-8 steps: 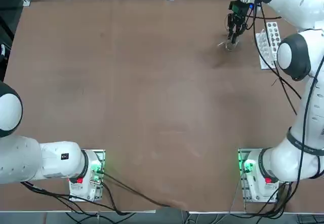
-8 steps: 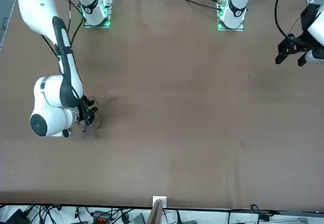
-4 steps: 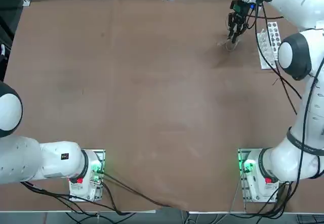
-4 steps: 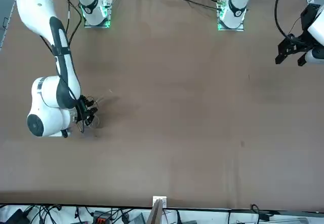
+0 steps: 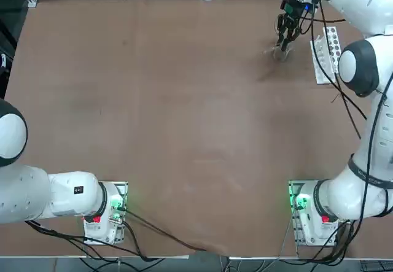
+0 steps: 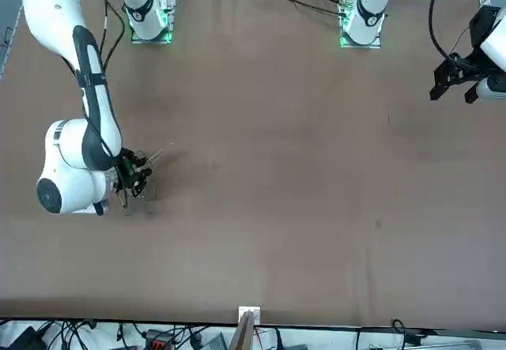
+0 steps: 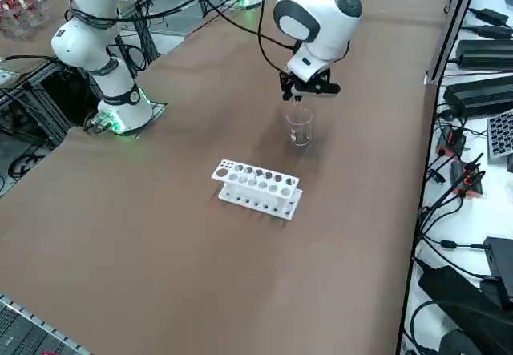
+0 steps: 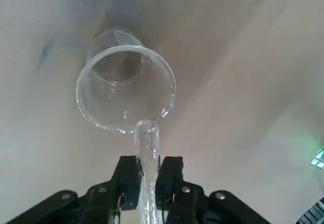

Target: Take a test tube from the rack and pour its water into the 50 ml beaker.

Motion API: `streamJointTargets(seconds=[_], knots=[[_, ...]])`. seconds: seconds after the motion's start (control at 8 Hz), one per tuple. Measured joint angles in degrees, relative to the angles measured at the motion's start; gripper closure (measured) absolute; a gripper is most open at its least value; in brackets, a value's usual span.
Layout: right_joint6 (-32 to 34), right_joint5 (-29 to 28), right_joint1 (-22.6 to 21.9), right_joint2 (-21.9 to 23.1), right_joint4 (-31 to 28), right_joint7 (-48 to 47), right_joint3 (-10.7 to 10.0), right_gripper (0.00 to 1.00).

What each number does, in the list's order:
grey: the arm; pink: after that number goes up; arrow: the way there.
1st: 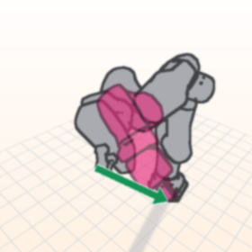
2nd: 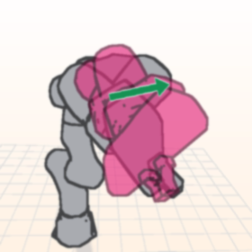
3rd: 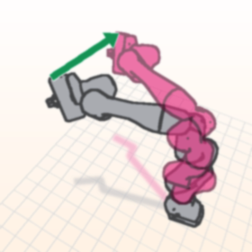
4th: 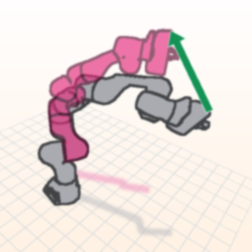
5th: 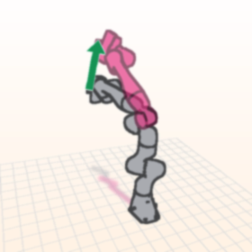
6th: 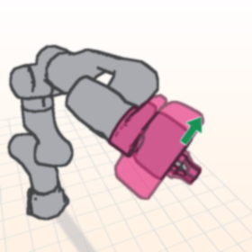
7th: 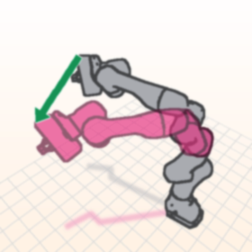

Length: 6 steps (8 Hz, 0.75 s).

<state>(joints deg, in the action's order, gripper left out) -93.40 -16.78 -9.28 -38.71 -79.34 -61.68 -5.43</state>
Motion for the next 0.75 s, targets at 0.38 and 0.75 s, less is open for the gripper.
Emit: streamJointTargets(seconds=[0.38,0.75], knots=[[-0.01,-4.00,1.83,0.06,0.02,1.42,-0.02,0.80],[-0.01,-3.85,1.85,0.17,0.04,0.99,0.00,0.80]])
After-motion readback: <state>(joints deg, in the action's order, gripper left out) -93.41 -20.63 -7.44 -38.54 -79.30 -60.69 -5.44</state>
